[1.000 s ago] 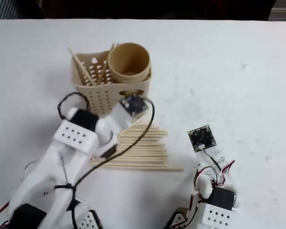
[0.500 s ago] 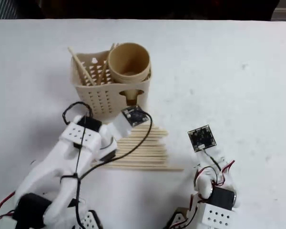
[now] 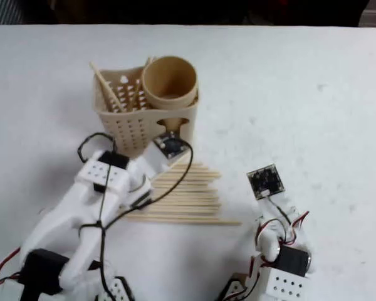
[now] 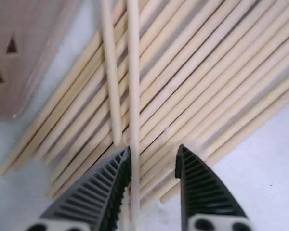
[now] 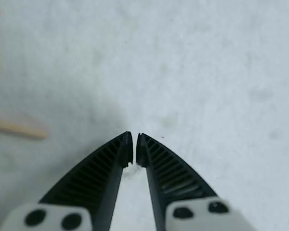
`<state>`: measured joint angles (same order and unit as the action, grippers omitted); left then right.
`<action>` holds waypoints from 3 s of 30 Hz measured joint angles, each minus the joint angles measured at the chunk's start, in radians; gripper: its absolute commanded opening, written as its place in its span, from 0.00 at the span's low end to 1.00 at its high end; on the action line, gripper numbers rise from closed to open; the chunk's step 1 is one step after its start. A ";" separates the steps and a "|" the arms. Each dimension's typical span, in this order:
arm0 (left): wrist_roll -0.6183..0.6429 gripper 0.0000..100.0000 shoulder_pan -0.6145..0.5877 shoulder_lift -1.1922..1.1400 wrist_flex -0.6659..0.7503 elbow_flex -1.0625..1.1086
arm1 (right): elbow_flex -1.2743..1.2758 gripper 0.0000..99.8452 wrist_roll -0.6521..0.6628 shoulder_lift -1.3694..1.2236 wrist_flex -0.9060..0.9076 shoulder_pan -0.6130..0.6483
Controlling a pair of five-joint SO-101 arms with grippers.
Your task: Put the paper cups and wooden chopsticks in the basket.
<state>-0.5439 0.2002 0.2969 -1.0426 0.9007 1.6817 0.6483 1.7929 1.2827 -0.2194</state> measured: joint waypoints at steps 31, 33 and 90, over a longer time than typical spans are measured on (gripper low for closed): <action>0.040 0.17 -0.084 -0.035 0.098 0.037 | 0.000 0.03 0.000 0.000 0.000 0.000; 0.040 0.17 -0.084 -0.058 0.098 0.018 | 0.000 0.03 0.000 0.000 0.000 0.000; 0.058 0.10 -0.057 -0.115 -0.069 -0.068 | 0.000 0.03 0.000 0.000 0.000 0.000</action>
<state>-0.4856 0.1435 0.1818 -1.1116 0.8332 1.6817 0.6483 1.7929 1.2827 -0.2194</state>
